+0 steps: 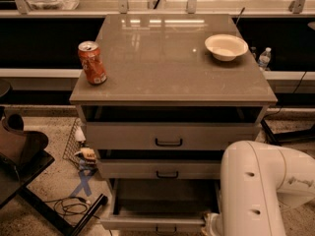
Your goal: Open bottom drawer
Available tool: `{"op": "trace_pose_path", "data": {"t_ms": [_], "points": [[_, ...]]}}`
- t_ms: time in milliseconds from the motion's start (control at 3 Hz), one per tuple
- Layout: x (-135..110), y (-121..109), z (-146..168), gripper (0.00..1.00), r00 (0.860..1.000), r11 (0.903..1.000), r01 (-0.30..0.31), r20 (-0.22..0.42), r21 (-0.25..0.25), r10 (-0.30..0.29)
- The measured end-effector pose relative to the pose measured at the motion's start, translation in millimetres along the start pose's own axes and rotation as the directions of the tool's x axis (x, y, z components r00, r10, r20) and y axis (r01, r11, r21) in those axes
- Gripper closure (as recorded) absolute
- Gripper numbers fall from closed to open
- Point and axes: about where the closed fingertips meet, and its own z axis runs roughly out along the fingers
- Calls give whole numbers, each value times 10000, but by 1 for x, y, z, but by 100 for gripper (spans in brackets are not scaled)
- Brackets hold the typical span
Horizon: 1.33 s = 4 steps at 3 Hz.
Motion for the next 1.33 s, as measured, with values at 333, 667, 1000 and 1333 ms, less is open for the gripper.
{"op": "trace_pose_path", "data": {"t_ms": [333, 667, 1000, 1333], "points": [[3, 5, -4, 100, 9999, 9999, -110, -92, 53, 110], [12, 17, -18, 100, 9987, 9990, -380, -325, 219, 387], [15, 20, -22, 100, 9981, 9986, -464, -399, 272, 475], [26, 35, -39, 100, 9945, 9959, -778, -663, 462, 808]]}}
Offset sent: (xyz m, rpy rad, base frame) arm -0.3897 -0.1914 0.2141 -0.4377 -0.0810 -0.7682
